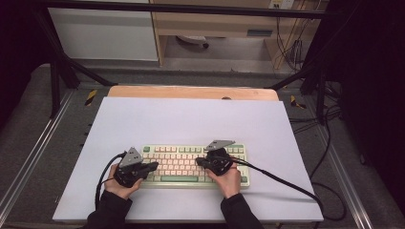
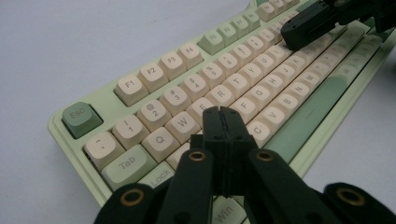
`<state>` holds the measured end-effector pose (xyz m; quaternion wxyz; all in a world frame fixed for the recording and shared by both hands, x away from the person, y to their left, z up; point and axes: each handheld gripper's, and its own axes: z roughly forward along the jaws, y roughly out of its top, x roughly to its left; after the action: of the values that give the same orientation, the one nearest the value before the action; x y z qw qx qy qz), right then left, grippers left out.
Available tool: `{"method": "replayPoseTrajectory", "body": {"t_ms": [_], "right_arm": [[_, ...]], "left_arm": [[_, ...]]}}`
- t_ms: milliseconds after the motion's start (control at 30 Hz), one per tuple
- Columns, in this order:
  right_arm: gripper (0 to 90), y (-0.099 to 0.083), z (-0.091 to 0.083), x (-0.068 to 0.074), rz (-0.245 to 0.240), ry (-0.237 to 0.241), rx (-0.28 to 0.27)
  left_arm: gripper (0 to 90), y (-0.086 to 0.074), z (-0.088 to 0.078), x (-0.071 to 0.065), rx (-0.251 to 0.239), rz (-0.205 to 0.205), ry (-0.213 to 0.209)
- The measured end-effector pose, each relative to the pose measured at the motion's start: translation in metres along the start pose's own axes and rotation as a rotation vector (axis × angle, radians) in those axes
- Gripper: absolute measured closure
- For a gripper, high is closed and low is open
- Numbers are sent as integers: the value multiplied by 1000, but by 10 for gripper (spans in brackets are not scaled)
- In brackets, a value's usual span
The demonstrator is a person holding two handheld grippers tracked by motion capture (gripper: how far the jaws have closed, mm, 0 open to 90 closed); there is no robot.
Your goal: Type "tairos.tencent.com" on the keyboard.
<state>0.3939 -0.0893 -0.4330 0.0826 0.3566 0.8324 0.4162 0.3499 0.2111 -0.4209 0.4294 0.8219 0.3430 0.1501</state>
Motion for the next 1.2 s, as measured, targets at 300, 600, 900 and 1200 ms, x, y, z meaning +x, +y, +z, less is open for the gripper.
{"method": "replayPoseTrajectory", "body": {"t_ms": [300, 600, 900, 1200], "right_arm": [[900, 3, -11, 2, -17, 1, -10], [900, 3, -27, 6, -41, 11, -13], [900, -8, -36, 7, -40, 27, -15], [900, -16, -41, 5, -35, 37, -15]], "left_arm": [[900, 1, -2, 0, -5, 0, 0], [900, 1, -2, 0, -6, 1, 1], [900, 1, -2, 1, -2, 0, 0], [900, 1, 0, 0, 3, 2, 1]]}}
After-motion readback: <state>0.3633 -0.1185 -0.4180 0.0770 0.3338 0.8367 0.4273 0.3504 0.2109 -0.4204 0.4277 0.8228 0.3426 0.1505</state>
